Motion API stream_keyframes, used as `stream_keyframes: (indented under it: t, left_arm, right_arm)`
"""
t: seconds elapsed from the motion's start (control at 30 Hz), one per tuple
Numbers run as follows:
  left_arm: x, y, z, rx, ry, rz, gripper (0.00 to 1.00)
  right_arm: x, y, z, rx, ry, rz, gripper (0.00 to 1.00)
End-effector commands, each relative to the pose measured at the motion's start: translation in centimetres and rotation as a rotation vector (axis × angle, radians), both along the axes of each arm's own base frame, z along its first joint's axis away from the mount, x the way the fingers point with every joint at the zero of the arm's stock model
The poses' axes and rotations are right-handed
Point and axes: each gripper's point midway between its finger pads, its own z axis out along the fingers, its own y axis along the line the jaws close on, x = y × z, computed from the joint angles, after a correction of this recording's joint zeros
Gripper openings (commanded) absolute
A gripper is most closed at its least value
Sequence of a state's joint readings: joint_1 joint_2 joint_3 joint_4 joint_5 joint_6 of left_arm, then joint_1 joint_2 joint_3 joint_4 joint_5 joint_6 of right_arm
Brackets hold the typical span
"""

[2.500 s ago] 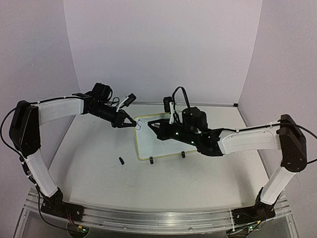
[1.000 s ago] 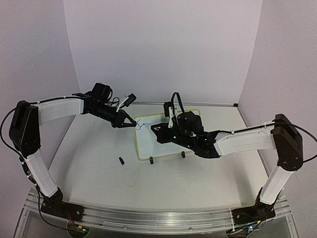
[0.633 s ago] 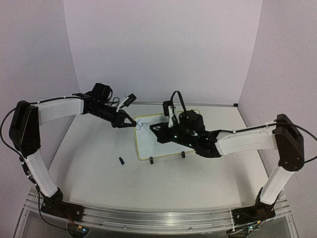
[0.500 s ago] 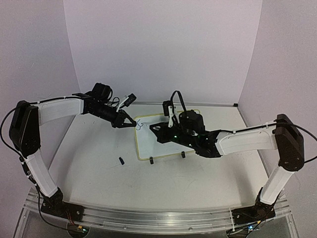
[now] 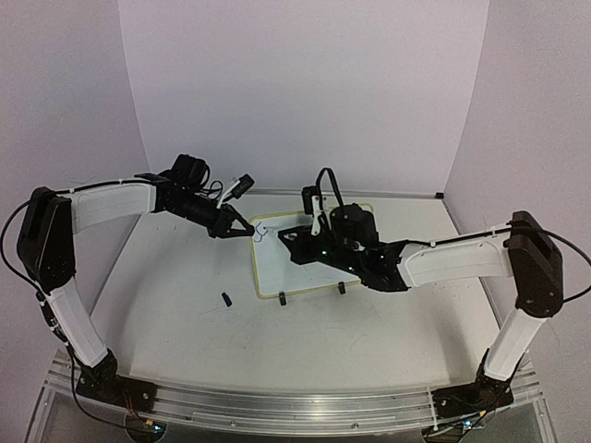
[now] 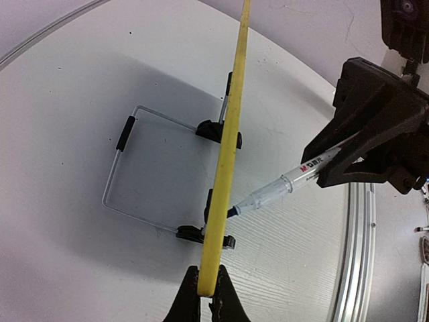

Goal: Write a sentence on the whiteboard

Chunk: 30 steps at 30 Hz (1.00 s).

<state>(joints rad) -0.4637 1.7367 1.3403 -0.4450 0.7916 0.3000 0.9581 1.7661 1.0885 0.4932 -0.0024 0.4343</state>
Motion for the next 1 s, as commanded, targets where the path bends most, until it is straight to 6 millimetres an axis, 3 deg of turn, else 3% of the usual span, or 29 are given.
stream_keyframes:
  t: [0.0,0.4,0.57,0.7,0.97]
  left_arm:
    - [0.2,0.4,0.1,0.034,-0.034,0.008,0.00]
    - [0.2,0.4,0.1,0.036,-0.035,0.008,0.00]
    - [0.2,0.4,0.0,0.037,-0.034,0.009,0.00]
    - [0.2,0.4,0.0,0.038,-0.034,0.010,0.00]
    - [0.2,0.3,0.0,0.037,-0.034,0.008,0.00]
  right_arm:
    - [0.9,-0.2,0.7,0.001,-0.022,-0.041,0.00]
    - [-0.2,-1.1,-2.2,-0.038,0.049,-0.028,0.00]
    - [-0.3,-1.4,-2.5,-0.047,0.054,-0.032,0.00]
    - [-0.2,-1.8,-1.4,-0.038,0.031,-0.048,0.00]
    - [-0.8,-1.9,2.5,0.011,-0.035,-0.016,0.00]
